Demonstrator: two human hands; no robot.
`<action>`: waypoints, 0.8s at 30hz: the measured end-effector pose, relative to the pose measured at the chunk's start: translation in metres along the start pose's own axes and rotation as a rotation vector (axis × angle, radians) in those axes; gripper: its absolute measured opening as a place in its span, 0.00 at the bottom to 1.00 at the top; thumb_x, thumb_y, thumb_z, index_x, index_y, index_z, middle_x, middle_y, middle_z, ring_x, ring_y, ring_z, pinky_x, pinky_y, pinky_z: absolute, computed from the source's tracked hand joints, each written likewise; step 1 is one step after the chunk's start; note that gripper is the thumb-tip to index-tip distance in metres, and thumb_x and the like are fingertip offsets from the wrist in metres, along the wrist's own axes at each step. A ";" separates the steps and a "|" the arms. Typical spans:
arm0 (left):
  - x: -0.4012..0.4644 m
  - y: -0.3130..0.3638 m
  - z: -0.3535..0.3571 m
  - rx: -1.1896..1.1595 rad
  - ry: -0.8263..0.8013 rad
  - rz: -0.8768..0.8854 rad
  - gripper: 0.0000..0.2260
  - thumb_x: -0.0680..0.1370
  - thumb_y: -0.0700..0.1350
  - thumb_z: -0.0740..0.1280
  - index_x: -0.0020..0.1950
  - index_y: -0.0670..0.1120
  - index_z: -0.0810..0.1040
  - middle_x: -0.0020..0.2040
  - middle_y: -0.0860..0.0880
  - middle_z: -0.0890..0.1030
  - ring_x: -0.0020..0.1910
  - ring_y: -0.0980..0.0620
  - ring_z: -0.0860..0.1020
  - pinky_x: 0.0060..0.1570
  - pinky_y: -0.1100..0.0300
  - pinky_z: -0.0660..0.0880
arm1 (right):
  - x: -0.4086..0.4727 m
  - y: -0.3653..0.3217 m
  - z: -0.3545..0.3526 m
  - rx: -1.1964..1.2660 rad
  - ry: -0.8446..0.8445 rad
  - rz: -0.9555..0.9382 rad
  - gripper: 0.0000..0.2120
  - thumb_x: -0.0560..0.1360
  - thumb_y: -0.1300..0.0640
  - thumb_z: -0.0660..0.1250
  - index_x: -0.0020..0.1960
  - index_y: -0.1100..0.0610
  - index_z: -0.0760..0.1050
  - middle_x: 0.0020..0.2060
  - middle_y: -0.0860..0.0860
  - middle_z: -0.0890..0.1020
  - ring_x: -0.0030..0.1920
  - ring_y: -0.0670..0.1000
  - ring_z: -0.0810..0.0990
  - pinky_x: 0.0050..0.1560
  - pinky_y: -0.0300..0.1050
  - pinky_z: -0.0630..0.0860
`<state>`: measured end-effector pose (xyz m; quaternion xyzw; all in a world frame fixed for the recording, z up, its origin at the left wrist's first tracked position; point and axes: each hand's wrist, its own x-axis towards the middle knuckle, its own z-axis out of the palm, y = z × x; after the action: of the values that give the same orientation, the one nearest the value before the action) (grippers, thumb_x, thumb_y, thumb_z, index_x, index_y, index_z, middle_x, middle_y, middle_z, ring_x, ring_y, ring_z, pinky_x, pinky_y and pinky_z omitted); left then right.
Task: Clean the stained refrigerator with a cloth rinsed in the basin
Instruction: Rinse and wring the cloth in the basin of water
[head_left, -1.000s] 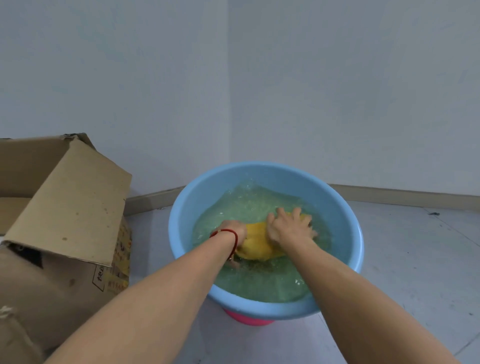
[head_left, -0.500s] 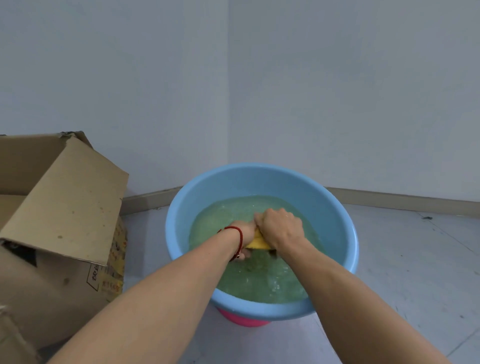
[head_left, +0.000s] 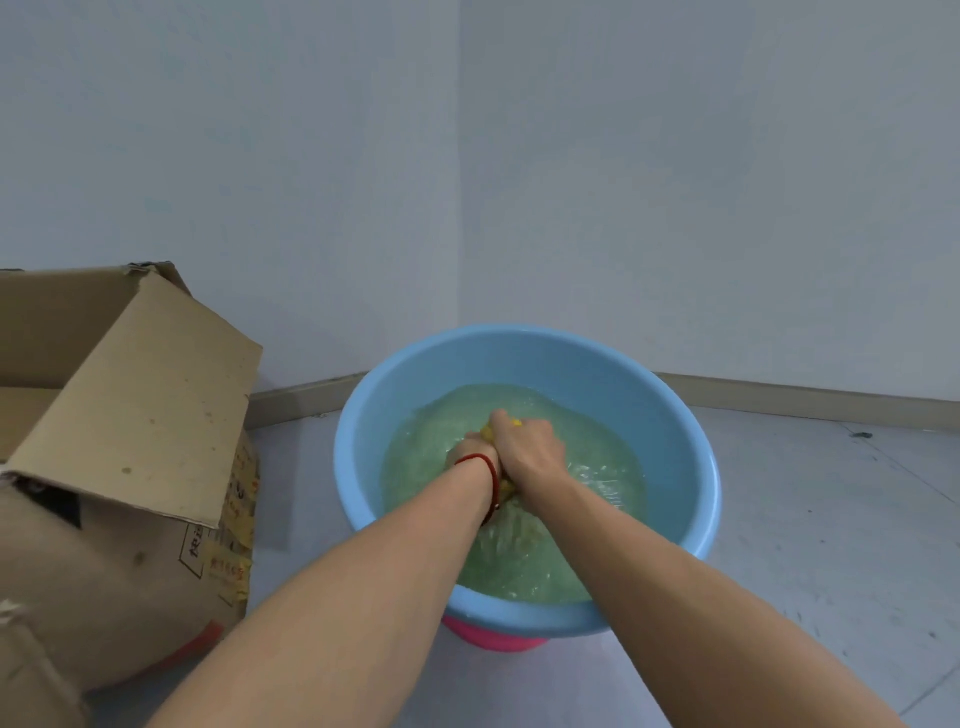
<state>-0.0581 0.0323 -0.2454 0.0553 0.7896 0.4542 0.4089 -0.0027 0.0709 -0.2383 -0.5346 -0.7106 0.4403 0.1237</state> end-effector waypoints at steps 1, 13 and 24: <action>-0.003 -0.001 -0.002 0.010 -0.034 -0.005 0.13 0.86 0.46 0.54 0.46 0.46 0.75 0.42 0.46 0.77 0.37 0.51 0.79 0.34 0.63 0.78 | 0.000 0.003 -0.004 -0.099 0.026 -0.066 0.22 0.80 0.43 0.59 0.54 0.61 0.80 0.52 0.61 0.82 0.52 0.62 0.78 0.49 0.50 0.73; -0.009 -0.005 -0.015 0.559 0.119 0.050 0.25 0.87 0.52 0.47 0.74 0.38 0.71 0.75 0.38 0.70 0.69 0.40 0.73 0.65 0.51 0.70 | 0.014 0.023 -0.022 -0.617 -0.018 0.056 0.26 0.82 0.47 0.46 0.74 0.54 0.67 0.73 0.62 0.64 0.72 0.67 0.64 0.70 0.66 0.64; -0.019 0.004 -0.014 0.232 -0.051 0.036 0.17 0.84 0.51 0.58 0.57 0.40 0.80 0.41 0.42 0.78 0.33 0.45 0.76 0.28 0.55 0.72 | 0.005 0.003 -0.016 -0.486 0.091 -0.296 0.21 0.81 0.44 0.58 0.51 0.59 0.81 0.52 0.62 0.83 0.52 0.65 0.81 0.48 0.52 0.72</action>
<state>-0.0565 0.0168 -0.2274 0.1277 0.8251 0.3655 0.4114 0.0074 0.0835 -0.2330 -0.4583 -0.8594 0.2095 0.0867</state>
